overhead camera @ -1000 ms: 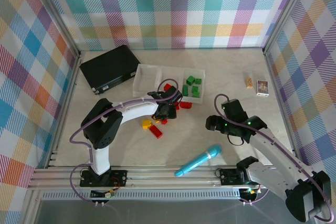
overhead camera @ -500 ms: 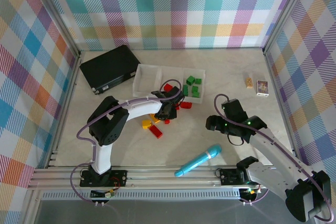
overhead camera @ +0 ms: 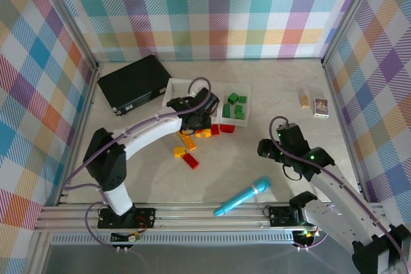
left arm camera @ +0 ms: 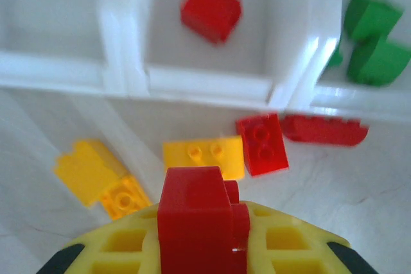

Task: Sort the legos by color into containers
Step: Pick up the lego from the center of the table, then place the lego in the container.

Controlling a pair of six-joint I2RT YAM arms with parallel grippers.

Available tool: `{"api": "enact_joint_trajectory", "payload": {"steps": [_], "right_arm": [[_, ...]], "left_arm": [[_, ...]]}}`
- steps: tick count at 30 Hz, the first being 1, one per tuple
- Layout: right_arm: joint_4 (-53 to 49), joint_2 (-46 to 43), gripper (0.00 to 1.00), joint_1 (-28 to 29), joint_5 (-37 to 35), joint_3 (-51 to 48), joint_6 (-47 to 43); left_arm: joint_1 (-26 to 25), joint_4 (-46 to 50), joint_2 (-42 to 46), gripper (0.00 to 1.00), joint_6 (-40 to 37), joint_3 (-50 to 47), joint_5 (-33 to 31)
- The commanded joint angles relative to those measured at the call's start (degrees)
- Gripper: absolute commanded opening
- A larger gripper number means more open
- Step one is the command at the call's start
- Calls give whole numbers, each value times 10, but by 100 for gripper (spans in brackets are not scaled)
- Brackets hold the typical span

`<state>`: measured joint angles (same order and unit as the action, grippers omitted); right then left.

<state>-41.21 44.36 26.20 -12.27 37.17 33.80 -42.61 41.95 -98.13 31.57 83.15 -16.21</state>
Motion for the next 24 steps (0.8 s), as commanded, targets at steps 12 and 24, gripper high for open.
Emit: {"api": "enact_joint_trajectory", "payload": {"steps": [12, 24], "right_arm": [[6, 11, 93, -7, -93, -2, 8], [35, 51, 93, -8, -65, -5, 13]], "left_arm": [[156, -7, -52, 3, -110, 99, 62], [144, -50, -132, 5, -106, 152, 163]]}}
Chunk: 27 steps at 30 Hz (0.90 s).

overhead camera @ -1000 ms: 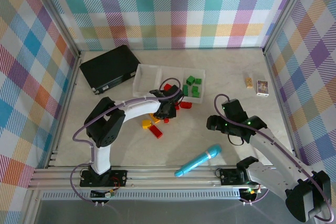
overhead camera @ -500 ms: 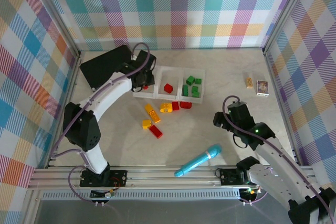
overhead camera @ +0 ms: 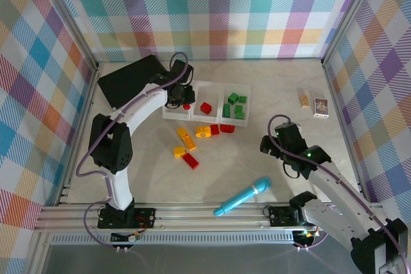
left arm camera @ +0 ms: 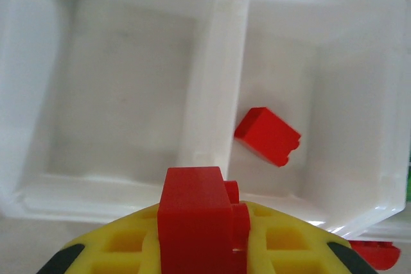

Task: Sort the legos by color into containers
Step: Place the lego in the container.

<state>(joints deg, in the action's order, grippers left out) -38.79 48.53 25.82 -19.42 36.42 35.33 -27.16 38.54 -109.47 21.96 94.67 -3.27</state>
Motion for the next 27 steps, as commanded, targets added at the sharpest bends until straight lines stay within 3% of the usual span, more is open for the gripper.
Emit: {"api": "enact_joint_trajectory", "payload": {"steps": [1, 13, 22, 27], "right_arm": [[11, 14, 94, -4, 9, 4, -5], [15, 31, 94, -6, 15, 3, -3], [2, 22, 94, -7, 11, 2, -8], [-8, 3, 94, -7, 11, -4, -3]], "left_arm": [[-14, -12, -31, 5, -11, 53, 35], [-37, 11, -149, 12, -26, 203, 50], [-40, -19, -200, 31, -27, 235, 37], [-43, -26, -195, 52, -47, 239, 37]]}}
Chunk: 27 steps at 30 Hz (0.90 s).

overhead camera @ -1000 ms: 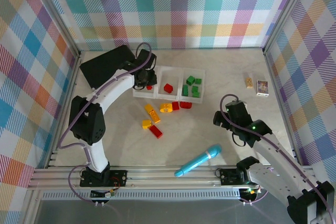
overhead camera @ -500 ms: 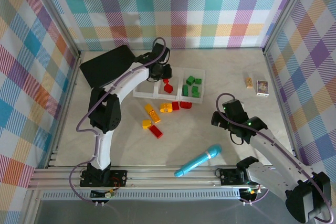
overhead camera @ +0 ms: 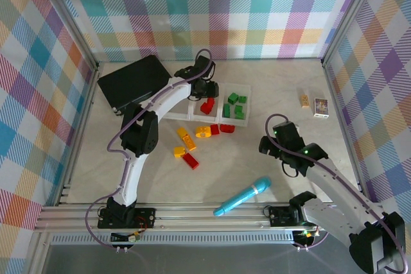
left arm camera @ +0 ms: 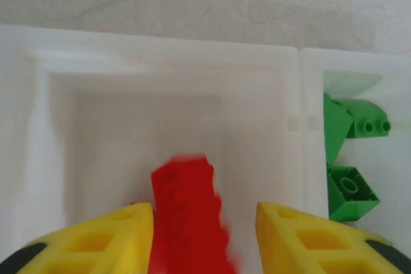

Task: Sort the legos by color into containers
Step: Place the lego in the container, then pick up the lego from the center of the table.

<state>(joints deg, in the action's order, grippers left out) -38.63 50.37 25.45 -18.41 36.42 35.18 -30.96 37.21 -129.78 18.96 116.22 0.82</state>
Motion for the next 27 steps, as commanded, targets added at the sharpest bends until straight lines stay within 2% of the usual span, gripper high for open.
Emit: {"api": "enact_joint_trajectory", "payload": {"steps": [1, 2, 4, 7, 12, 15, 20, 27], "right_arm": [[-12, -20, 94, -3, 1, -5, 0], [-15, -24, 94, -3, 1, -6, 2], [-20, -33, 94, -3, 4, -8, 5], [-30, -48, 94, -3, 7, -11, 10], [-52, -81, 94, -3, 13, -11, 16], [-62, -101, 94, -3, 19, -12, 20], [-66, -130, 94, -3, 36, -23, 26], [-57, -133, 94, -3, 59, -34, 28]], "left_arm": [[-5, -12, 9, 60, -18, 24, -10], [-5, -10, 11, 67, -21, 25, -13], [-6, -1, 15, 71, -34, 32, -16], [-9, 4, 43, 73, -46, 26, -33], [-20, -4, 141, 73, -56, -41, -59], [-26, 6, 217, 77, -44, -113, -84], [-29, -1, 356, 81, 12, -294, -107], [-43, 16, 479, 82, 76, -481, -118]]}}
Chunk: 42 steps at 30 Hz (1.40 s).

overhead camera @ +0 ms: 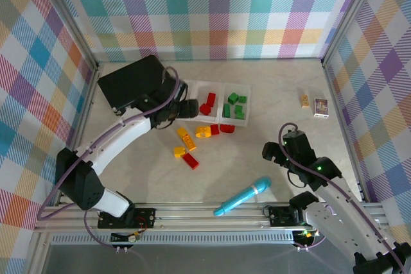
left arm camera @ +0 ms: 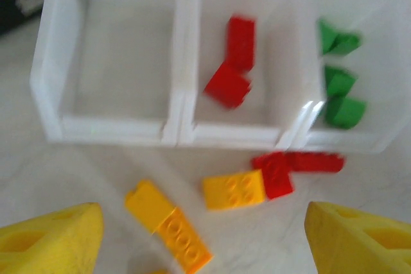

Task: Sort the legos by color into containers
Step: Pick up the lego from the center of the table.

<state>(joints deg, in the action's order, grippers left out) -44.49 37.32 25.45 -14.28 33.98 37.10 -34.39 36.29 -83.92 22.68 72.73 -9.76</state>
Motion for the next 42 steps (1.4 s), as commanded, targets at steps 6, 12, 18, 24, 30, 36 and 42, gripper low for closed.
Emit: {"api": "enact_joint_trajectory", "payload": {"steps": [6, 12, 18, 24, 30, 36, 42], "right_arm": [[21, 10, 94, -3, 38, -16, 19], [26, 17, 94, -3, 51, -18, 29], [20, 12, 94, -3, 50, -19, 31], [22, 13, 94, -3, 61, -18, 33], [22, 13, 94, -3, 59, -16, 32], [30, 24, 94, -3, 68, -6, 34], [39, 33, 94, -3, 69, -3, 34]], "left_arm": [[-27, 42, 44, 82, 82, -124, -17], [-28, 49, 21, 82, 90, -151, -16], [-28, 27, -14, 82, 101, -165, 13], [-28, 12, -47, 77, 109, -170, 23], [-28, -3, -67, 74, 115, -178, 23], [-28, -27, -95, 71, 112, -181, 44], [-27, -32, -118, 64, 111, -182, 40]]}}
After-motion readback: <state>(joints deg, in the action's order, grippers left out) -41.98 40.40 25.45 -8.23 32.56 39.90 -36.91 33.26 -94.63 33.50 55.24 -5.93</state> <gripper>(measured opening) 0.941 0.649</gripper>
